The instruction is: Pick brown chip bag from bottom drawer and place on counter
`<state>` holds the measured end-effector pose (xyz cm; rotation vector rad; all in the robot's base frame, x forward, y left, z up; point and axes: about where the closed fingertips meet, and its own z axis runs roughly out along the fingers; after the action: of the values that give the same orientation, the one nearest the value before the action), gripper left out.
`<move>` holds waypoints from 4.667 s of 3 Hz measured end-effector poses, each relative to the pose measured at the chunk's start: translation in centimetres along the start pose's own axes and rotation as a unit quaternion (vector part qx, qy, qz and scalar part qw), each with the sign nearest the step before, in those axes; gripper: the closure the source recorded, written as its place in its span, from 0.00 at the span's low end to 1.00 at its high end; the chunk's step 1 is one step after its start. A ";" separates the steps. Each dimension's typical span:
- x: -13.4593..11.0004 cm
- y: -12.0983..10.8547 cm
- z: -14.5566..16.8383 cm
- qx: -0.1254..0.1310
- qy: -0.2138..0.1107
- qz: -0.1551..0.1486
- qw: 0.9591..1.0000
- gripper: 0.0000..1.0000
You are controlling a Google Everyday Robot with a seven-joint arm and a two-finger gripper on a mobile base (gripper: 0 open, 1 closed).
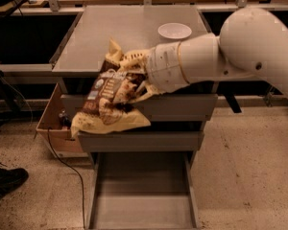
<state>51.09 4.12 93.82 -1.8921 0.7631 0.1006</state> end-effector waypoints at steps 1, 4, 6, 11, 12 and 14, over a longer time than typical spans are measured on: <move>-0.2 -2.2 -0.4 0.014 -0.001 -0.012 1.000 1.00; 6.2 -6.7 5.8 0.020 0.050 -0.060 0.997 1.00; 13.7 -11.7 13.3 0.008 0.077 -0.093 0.993 1.00; 21.6 -19.2 13.1 0.043 0.082 -0.159 0.983 0.20; 21.6 -18.8 13.9 0.045 0.073 -0.158 0.984 0.00; 21.0 -19.4 9.4 0.052 0.092 -0.158 0.982 0.00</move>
Offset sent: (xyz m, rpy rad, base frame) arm 0.0090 0.0029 0.0202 0.0171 -0.0334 0.0002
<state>80.88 7.31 96.70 -1.9144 0.5688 -0.3108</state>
